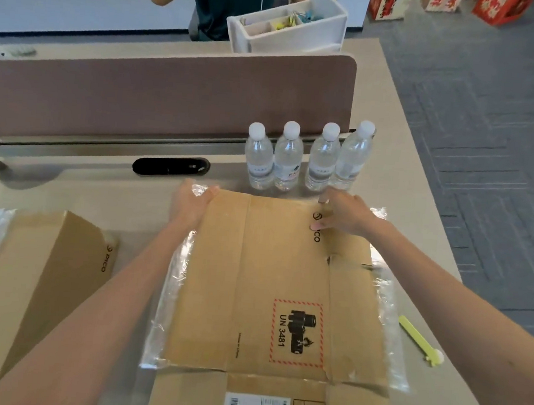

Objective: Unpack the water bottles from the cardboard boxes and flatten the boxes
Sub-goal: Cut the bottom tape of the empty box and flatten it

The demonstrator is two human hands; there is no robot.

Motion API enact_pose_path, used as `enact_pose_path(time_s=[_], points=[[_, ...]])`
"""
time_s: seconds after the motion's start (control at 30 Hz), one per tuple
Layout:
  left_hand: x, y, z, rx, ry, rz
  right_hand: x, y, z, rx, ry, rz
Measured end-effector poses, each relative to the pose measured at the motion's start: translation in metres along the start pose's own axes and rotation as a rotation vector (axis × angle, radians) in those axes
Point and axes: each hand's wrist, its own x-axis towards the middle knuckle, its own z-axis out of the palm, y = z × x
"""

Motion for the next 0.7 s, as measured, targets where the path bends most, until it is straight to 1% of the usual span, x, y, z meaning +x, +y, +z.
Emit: enact_pose_path(time_s=[0.07, 0.13, 0.2, 0.3, 0.37, 0.47, 0.5, 0.53, 0.6, 0.63, 0.67, 0.7], points=[[0.011, -0.012, 0.004, -0.038, -0.026, -0.032, 0.011, 0.003, 0.012, 0.02, -0.019, 0.021], [0.019, -0.023, 0.005, -0.081, -0.066, -0.108, 0.019, 0.006, 0.023, 0.067, -0.033, 0.066], [0.024, -0.035, 0.007, -0.076, -0.105, -0.161, 0.023, 0.006, 0.035, 0.118, -0.036, 0.111], [0.024, -0.049, 0.01, -0.013, -0.123, -0.171, 0.025, 0.008, 0.054, 0.152, -0.018, 0.116], [0.022, -0.056, 0.011, -0.016, -0.13, -0.169, 0.023, 0.008, 0.063, 0.174, -0.004, 0.108], [0.017, -0.063, 0.012, 0.003, -0.141, -0.159, 0.013, 0.01, 0.076, 0.146, 0.054, 0.085], [0.015, -0.065, 0.012, 0.065, -0.124, -0.105, 0.008, 0.012, 0.079, 0.138, 0.082, 0.082], [0.012, -0.066, 0.012, 0.163, -0.091, 0.002, 0.004, 0.014, 0.083, 0.138, 0.114, 0.078], [0.008, -0.063, 0.015, 0.362, -0.018, 0.324, -0.006, 0.017, 0.092, 0.143, 0.187, 0.087], [0.005, -0.056, 0.018, 0.42, -0.028, 0.473, -0.012, 0.019, 0.096, 0.153, 0.227, 0.109], [0.003, -0.048, 0.023, 0.456, -0.084, 0.579, -0.017, 0.02, 0.1, 0.168, 0.265, 0.139], [0.001, -0.041, 0.031, 0.49, -0.153, 0.643, -0.023, 0.02, 0.105, 0.187, 0.292, 0.173]])
